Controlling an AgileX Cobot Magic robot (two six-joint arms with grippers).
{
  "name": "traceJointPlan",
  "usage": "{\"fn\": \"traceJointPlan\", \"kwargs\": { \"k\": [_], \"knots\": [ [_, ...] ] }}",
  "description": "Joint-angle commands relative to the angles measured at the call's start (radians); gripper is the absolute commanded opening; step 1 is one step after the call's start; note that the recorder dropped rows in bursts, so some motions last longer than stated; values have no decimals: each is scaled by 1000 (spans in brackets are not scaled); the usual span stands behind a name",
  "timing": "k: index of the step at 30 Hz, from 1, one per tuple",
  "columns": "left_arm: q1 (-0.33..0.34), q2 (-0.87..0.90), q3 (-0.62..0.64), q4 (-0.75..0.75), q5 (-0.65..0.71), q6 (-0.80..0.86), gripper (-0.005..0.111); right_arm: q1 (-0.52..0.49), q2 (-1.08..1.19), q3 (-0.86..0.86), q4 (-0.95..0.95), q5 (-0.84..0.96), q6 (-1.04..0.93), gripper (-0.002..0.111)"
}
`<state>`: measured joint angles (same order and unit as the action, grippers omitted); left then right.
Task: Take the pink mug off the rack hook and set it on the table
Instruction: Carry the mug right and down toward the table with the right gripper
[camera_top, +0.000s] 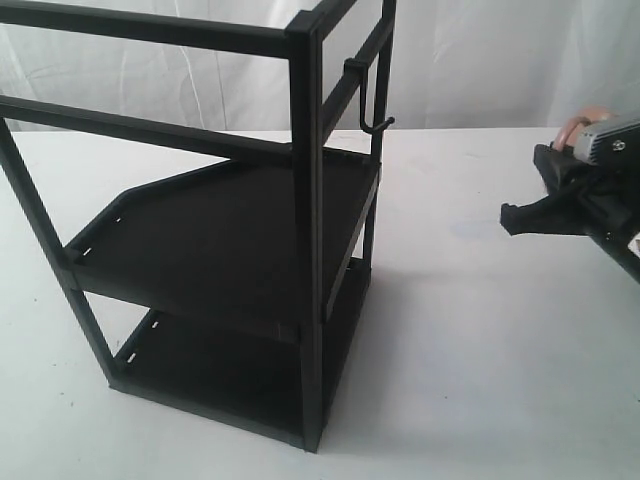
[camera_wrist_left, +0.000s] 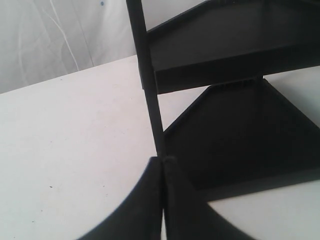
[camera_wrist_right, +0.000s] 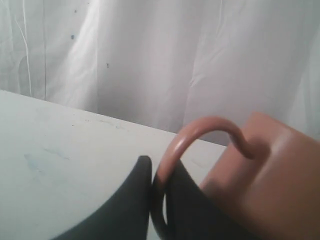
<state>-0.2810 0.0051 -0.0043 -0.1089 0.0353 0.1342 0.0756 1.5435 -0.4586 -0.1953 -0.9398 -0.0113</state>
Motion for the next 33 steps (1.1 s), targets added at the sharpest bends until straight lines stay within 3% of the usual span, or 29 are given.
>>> {"fn": "traceJointPlan", "kwargs": {
  "k": [1,17,33],
  "knots": [
    [1,-5,4,-9,-4,0,0,-8,149,-75,20,-108,-71,0],
    [1,-5,4,-9,-4,0,0,-8,484,-287,17,-172,-225,0],
    [1,-5,4,-9,-4,0,0,-8,689,-370,13,-281,-308,0]
  ]
}}
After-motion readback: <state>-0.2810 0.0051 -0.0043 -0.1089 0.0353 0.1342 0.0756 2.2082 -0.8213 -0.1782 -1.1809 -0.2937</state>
